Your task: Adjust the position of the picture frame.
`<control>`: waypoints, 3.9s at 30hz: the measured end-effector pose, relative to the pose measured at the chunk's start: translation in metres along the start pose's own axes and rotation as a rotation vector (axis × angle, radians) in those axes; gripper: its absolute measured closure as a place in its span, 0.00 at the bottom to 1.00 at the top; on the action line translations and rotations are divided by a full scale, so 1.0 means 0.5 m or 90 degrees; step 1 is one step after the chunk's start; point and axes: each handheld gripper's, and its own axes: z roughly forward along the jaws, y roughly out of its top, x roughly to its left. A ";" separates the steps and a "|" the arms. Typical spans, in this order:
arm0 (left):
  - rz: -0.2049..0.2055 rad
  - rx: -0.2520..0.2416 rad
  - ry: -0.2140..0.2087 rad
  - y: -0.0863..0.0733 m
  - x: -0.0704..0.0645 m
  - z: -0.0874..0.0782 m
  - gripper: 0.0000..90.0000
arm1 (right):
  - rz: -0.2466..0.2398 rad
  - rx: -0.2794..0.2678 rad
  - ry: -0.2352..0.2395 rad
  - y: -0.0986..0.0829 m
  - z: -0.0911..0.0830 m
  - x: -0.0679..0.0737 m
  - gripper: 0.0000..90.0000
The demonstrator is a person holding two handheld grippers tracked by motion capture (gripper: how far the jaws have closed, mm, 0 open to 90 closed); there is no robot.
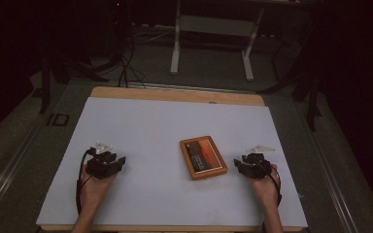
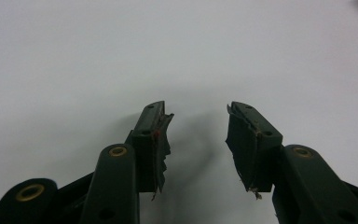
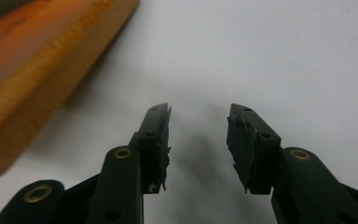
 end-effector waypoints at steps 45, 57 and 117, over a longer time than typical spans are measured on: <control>0.062 -0.010 -0.076 0.006 -0.043 -0.026 0.67 | -0.064 -0.074 0.081 0.047 -0.069 0.070 1.00; 0.073 -0.005 -0.081 0.005 -0.052 -0.024 0.67 | -0.079 -0.036 0.102 0.030 -0.060 0.075 1.00; 0.110 -0.012 -0.091 0.001 -0.061 -0.028 1.00 | -0.240 -0.020 0.279 0.043 -0.022 0.258 1.00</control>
